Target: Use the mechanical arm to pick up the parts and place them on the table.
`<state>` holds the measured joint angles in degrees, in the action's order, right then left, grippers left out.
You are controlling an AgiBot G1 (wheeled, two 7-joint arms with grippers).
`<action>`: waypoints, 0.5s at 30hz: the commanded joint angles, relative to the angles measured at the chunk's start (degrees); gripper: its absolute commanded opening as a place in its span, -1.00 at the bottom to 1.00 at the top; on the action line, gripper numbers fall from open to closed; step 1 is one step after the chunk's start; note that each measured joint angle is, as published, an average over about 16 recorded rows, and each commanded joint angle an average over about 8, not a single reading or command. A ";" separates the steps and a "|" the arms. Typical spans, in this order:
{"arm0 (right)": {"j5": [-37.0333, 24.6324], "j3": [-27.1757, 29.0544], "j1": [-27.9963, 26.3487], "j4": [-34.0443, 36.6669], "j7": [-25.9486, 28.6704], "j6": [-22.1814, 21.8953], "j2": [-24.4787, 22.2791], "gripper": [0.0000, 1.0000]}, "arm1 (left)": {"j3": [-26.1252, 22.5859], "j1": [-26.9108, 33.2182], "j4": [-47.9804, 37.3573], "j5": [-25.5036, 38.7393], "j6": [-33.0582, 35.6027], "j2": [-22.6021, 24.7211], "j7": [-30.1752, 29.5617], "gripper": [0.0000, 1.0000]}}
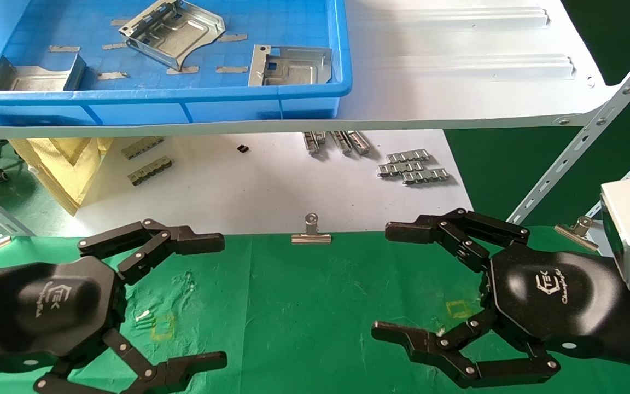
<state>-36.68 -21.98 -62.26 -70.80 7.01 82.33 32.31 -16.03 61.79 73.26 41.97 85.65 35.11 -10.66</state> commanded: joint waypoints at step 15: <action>0.00 0.00 0.00 0.00 0.00 0.00 0.00 -1.00 | 0.00 0.00 0.00 0.00 0.00 0.00 0.00 1.00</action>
<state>-36.68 -21.98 -62.26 -70.80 7.01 82.33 32.31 -16.03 61.79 73.26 41.97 85.65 35.11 -10.66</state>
